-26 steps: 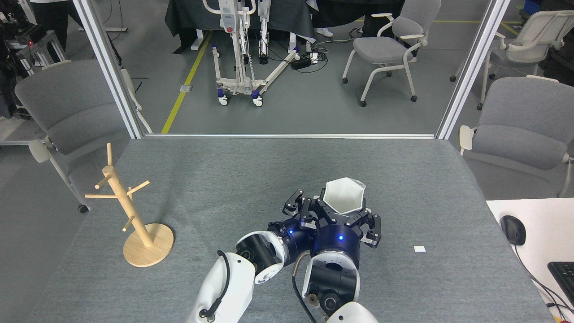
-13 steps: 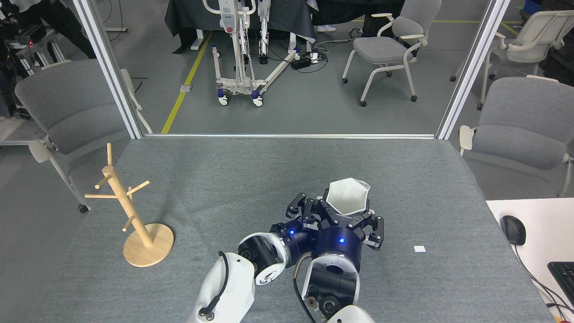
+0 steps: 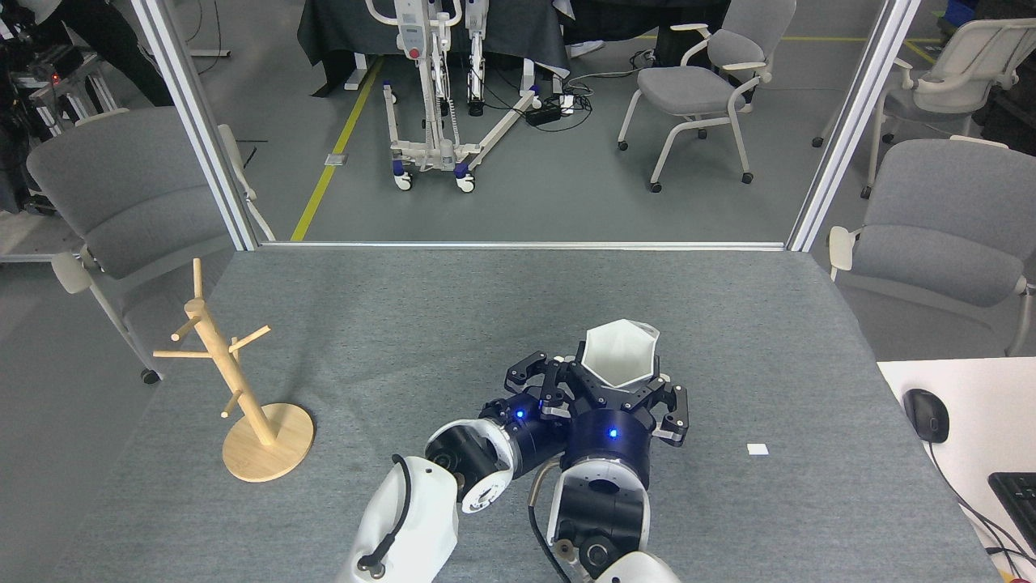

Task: Hang cup on storage rack
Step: 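Grasp the cup body with the left gripper beside the right gripper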

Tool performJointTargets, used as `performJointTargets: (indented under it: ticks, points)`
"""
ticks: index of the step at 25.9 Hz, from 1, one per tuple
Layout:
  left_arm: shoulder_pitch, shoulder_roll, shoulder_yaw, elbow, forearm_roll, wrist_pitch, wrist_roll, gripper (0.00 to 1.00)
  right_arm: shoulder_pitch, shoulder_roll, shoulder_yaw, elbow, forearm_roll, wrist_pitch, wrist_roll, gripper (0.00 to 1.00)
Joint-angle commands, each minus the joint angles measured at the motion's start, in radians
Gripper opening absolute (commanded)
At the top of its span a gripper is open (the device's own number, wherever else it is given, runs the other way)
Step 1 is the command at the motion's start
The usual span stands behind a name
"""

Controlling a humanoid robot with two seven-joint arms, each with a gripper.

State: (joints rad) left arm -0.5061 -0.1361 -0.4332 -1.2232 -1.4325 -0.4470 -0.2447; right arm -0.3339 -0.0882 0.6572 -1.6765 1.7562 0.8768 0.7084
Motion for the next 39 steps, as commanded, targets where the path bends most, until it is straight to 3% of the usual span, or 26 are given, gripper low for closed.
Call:
performJointTargets:
  ticks: [1,7,9,11,12,14,25,26,31,39]
  points:
    - [0.009,0.007,0.001,-0.076,-0.055,0.060,0.056,0.99,-0.001,-0.005,-0.015,0.000,0.000,0.001,0.000,0.35]
    - [0.020,0.006,0.004,-0.111,-0.089,0.125,0.074,0.98,0.003,-0.001,-0.010,0.000,-0.001,-0.001,0.000,0.34]
    - [0.021,0.004,0.004,-0.128,-0.089,0.145,0.074,0.92,0.004,0.001,-0.005,0.000,-0.003,-0.001,0.000,0.34]
    - [0.023,0.004,0.002,-0.148,-0.089,0.148,0.074,0.78,0.010,0.005,-0.001,0.000,-0.003,-0.001,-0.001,0.34]
    - [0.023,0.003,0.002,-0.156,-0.089,0.148,0.074,0.79,0.015,0.008,-0.001,0.000,-0.001,-0.001,-0.001,0.34]
    - [0.034,0.001,0.002,-0.170,-0.089,0.140,0.068,0.98,0.016,0.011,0.002,0.000,0.000,-0.001,-0.001,0.34]
    - [0.034,-0.004,-0.002,-0.180,-0.088,0.145,0.074,0.97,0.027,0.036,0.035,0.000,0.002,-0.001,-0.001,0.31]
    - [0.034,-0.004,-0.002,-0.180,-0.088,0.146,0.074,0.89,0.027,0.038,0.042,0.000,0.002,-0.001,-0.003,0.31]
    - [0.041,0.003,-0.002,-0.180,-0.086,0.131,0.056,0.02,0.049,0.051,0.051,0.001,0.005,-0.001,-0.004,0.30]
    - [0.049,0.007,0.005,-0.180,-0.083,0.120,0.047,0.00,0.050,0.050,0.050,0.001,0.003,-0.001,-0.004,0.32]
